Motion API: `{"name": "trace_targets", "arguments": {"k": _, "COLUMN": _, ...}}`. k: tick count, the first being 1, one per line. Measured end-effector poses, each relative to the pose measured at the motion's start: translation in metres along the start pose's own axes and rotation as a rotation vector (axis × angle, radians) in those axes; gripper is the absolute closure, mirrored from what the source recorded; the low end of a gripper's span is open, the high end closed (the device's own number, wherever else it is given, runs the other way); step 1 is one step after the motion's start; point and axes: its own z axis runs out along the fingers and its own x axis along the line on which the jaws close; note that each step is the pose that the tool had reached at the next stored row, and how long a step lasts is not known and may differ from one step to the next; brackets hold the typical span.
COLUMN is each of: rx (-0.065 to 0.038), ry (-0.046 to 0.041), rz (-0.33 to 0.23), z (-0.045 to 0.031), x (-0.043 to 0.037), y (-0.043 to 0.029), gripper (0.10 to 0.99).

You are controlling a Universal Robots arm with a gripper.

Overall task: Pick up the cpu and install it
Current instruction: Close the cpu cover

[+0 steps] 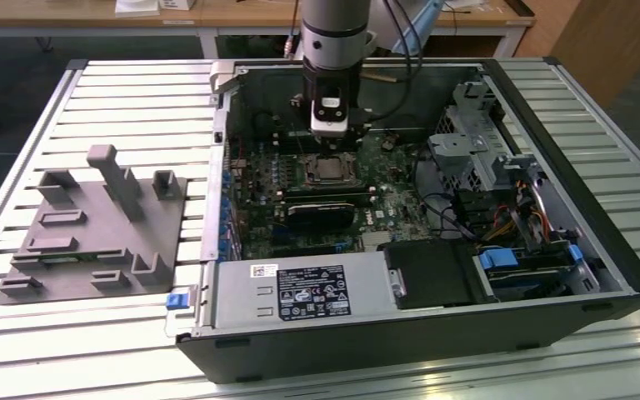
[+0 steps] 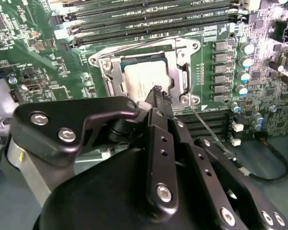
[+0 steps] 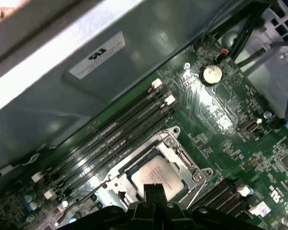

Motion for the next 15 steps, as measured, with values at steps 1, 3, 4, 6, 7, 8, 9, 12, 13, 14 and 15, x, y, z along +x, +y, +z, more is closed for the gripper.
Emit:
{"name": "trace_targets", "arguments": {"k": 1, "rx": 0.0, "ry": -0.0001, "rz": 0.0, "z": 0.0011, "x": 0.0001, "y": -0.0002, "gripper": 0.98}}
{"name": "trace_targets", "arguments": {"k": 3, "rx": 0.0, "ry": -0.0002, "rz": 0.0, "z": 0.0043, "x": 0.0007, "y": -0.0008, "gripper": 0.98}}
{"name": "trace_targets", "arguments": {"k": 4, "rx": 0.0, "ry": 0.0, "rz": 0.0, "z": 0.0061, "x": 0.0009, "y": -0.001, "gripper": 0.98}}
{"name": "trace_targets", "arguments": {"k": 6, "rx": 0.001, "ry": 0.0006, "rz": 0.0, "z": 0.0096, "x": 0.002, "y": -0.002, "gripper": 0.98}}
{"name": "trace_targets", "arguments": {"k": 7, "rx": 0.001, "ry": 0.001, "rz": 0.0, "z": 0.0115, "x": 0.0032, "y": -0.0031, "gripper": 0.98}}
{"name": "trace_targets", "arguments": {"k": 8, "rx": 0.002, "ry": 0.0013, "rz": 0.0, "z": 0.0125, "x": 0.0039, "y": -0.0037, "gripper": 0.98}}
{"name": "trace_targets", "arguments": {"k": 9, "rx": 0.002, "ry": 0.0016, "rz": 0.0, "z": 0.0136, "x": 0.0043, "y": -0.0041, "gripper": 0.98}}
{"name": "trace_targets", "arguments": {"k": 12, "rx": 0.002, "ry": 0.0022, "rz": 0.0, "z": 0.0167, "x": 0.0064, "y": -0.006, "gripper": 0.98}}
{"name": "trace_targets", "arguments": {"k": 13, "rx": 0.002, "ry": 0.0023, "rz": 0.0, "z": 0.0176, "x": 0.0071, "y": -0.0066, "gripper": 0.98}}
{"name": "trace_targets", "arguments": {"k": 14, "rx": 0.002, "ry": 0.0023, "rz": 0.0, "z": 0.0186, "x": 0.0077, "y": -0.0072, "gripper": 0.98}}
{"name": "trace_targets", "arguments": {"k": 15, "rx": 0.002, "ry": 0.0024, "rz": 0.0, "z": 0.0195, "x": 0.0083, "y": -0.0076, "gripper": 0.98}}
